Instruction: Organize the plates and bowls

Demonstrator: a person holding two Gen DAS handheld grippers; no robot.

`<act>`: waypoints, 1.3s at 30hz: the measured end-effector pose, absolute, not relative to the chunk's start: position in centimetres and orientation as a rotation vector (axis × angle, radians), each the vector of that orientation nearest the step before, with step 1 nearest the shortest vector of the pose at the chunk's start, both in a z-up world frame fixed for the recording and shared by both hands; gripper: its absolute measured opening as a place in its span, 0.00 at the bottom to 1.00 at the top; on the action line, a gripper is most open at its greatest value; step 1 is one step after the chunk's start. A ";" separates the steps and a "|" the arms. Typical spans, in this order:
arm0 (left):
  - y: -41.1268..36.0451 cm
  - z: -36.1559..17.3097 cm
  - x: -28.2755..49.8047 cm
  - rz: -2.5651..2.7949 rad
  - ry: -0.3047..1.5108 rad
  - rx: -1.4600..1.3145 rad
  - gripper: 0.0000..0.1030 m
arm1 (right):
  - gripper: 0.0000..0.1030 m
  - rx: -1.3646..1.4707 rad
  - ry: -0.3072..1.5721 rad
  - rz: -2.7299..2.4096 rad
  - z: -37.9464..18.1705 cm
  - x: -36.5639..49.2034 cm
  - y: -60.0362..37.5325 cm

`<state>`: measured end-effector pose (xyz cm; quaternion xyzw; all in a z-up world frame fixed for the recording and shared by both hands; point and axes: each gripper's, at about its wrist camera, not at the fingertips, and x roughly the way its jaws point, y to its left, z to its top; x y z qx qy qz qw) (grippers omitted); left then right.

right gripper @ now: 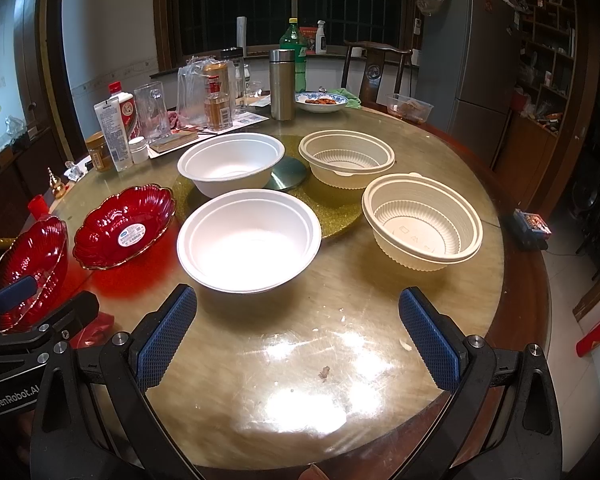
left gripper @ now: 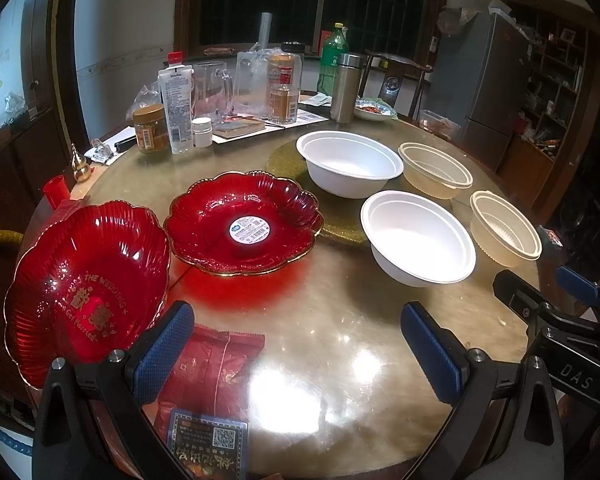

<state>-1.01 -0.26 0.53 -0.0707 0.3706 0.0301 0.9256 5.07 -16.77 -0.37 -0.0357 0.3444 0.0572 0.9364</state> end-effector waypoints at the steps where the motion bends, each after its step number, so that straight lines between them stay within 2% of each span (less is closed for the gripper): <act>1: -0.3 0.5 -1.0 0.062 0.760 -0.145 1.00 | 1.00 -0.076 0.704 0.115 -0.4 5.0 -16.8; 13: 1.0 1.0 -2.1 0.033 0.778 -0.180 1.00 | 1.00 -0.037 0.715 0.177 -0.3 4.6 -16.5; 17: 5.0 2.4 -4.8 0.063 0.734 -0.260 1.00 | 1.00 -0.064 0.790 0.257 -0.7 4.8 -15.2; 24: 16.3 3.1 -9.4 0.421 0.629 -0.369 1.00 | 1.00 0.126 0.858 0.611 -1.9 6.0 -9.6; 27: 21.1 1.4 -9.7 0.539 0.686 -0.436 1.00 | 0.99 0.250 0.886 0.747 -1.8 6.0 -5.9; 30: 24.4 -0.4 -9.7 0.574 0.735 -0.548 1.00 | 0.99 0.323 0.993 0.835 -3.0 6.9 -2.2; 34: 25.1 -1.5 -8.3 0.560 0.782 -0.562 1.00 | 0.96 0.398 1.116 0.866 -4.9 8.3 1.2; 39: 24.1 -1.7 -6.9 0.541 0.805 -0.502 0.99 | 0.93 0.455 1.162 0.877 -5.4 9.9 3.8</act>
